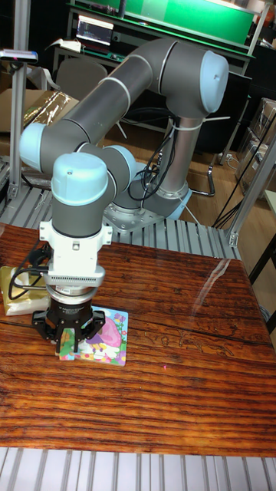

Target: Assemble one piece of a puzzle

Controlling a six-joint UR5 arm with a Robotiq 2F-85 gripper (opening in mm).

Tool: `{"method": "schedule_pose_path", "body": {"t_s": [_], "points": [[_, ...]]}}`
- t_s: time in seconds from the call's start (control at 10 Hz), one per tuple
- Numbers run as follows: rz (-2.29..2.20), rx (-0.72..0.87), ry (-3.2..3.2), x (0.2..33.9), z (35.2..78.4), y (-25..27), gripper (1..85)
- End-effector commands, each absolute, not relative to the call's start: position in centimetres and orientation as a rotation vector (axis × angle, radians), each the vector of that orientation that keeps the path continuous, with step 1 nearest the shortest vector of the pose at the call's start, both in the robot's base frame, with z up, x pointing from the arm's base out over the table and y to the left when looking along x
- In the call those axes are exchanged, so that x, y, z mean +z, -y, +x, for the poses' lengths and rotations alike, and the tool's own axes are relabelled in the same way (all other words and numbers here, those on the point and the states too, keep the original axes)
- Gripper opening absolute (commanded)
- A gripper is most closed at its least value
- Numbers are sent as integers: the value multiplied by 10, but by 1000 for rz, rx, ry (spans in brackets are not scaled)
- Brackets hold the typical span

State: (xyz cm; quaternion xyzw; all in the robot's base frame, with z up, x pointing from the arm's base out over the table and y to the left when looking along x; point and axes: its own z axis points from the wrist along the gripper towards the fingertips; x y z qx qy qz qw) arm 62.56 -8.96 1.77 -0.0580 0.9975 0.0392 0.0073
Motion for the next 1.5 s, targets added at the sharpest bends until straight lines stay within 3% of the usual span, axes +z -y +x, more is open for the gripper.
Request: {"method": "schedule_pose_path", "body": {"t_s": [0.0,1.4], "points": [[-116,131,-3128,15,619,88,277],[-58,106,-3157,10,600,85,260]]}}
